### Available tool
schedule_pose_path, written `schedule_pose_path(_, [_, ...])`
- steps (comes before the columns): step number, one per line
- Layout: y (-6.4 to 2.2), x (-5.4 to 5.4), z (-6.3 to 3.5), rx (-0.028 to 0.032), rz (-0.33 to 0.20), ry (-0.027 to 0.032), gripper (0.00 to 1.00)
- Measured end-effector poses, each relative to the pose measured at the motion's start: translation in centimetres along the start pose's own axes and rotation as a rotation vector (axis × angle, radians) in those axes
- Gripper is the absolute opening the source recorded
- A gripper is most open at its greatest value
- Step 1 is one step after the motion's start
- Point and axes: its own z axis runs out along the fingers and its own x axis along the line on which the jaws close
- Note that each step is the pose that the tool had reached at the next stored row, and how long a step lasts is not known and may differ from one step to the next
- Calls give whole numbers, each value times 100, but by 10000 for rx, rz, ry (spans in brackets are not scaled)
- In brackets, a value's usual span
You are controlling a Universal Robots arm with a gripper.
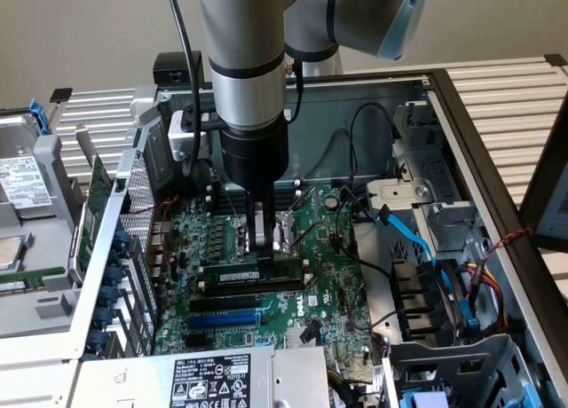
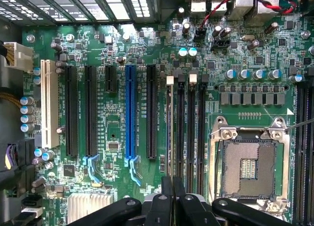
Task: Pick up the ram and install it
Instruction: 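Insert the ram into the slot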
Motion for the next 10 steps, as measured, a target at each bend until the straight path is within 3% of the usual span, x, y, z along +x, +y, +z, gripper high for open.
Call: schedule_pose_path(10, [3, 0, 11, -1, 0, 1, 12])
